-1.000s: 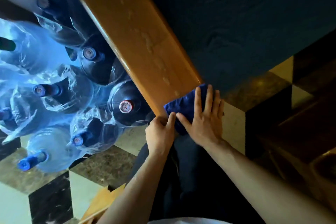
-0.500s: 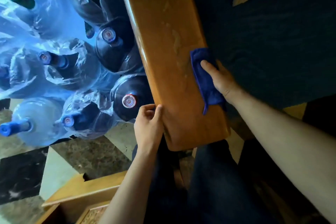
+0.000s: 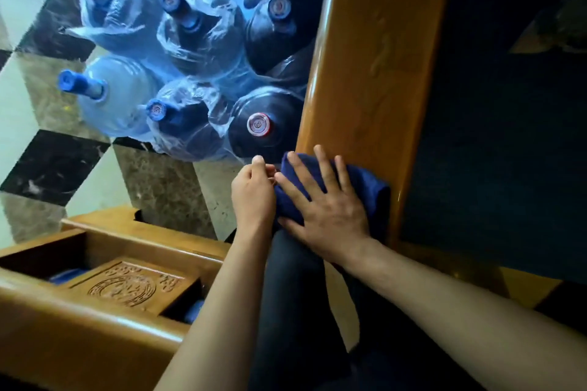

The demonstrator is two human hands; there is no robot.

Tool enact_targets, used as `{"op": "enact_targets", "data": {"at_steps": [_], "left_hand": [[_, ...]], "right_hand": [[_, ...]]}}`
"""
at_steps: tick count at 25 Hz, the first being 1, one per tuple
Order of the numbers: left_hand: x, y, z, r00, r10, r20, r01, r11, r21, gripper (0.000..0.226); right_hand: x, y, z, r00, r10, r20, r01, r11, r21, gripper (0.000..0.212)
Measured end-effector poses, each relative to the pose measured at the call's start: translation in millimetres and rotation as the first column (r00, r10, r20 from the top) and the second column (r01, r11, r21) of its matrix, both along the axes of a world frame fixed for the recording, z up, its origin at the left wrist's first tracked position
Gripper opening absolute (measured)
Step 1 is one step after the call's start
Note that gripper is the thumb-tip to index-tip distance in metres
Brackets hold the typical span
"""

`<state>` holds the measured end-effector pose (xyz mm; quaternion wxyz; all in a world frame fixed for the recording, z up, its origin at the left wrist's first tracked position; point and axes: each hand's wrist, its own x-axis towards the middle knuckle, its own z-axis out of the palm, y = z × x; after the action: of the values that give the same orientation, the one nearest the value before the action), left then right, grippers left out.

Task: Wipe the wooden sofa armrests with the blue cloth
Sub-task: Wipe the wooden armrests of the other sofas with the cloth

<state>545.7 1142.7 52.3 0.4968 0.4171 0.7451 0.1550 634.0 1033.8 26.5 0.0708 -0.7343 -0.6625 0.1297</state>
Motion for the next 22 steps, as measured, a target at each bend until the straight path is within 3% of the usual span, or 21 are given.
{"op": "enact_targets", "data": {"at_steps": [5, 10, 12, 14, 18, 20, 22], "left_hand": [[-25, -1, -9, 0.987, 0.162, -0.024, -0.162, 0.987, -0.019, 0.038], [2, 4, -4, 0.995, 0.098, 0.027, -0.096, 0.994, -0.061, 0.038], [18, 9, -2, 0.999, 0.021, 0.046, -0.018, 0.997, -0.075, 0.039], [34, 15, -2, 0.994, -0.07, 0.08, 0.077, 0.994, -0.081, 0.04], [44, 26, -10, 0.98, -0.192, 0.06, 0.195, 0.979, -0.055, 0.028], [40, 31, -15, 0.979, -0.184, 0.087, 0.19, 0.979, -0.071, 0.026], [34, 31, -18, 0.976, -0.2, 0.09, 0.207, 0.976, -0.074, 0.025]], "right_hand": [[14, 83, -8, 0.999, 0.018, 0.031, -0.015, 0.994, -0.107, 0.055], [14, -20, 1, 0.998, 0.055, 0.012, -0.055, 0.998, -0.009, 0.066], [25, -61, -1, 0.998, -0.047, 0.052, 0.048, 0.998, -0.029, 0.075], [34, -69, -4, 0.958, -0.284, 0.028, 0.285, 0.958, -0.034, 0.079], [55, -32, -10, 0.685, -0.669, -0.287, 0.696, 0.718, -0.013, 0.087], [78, -11, -16, 0.475, -0.725, -0.499, 0.805, 0.587, -0.087, 0.095], [104, 3, -19, 0.32, -0.693, -0.646, 0.827, 0.537, -0.166, 0.104]]}}
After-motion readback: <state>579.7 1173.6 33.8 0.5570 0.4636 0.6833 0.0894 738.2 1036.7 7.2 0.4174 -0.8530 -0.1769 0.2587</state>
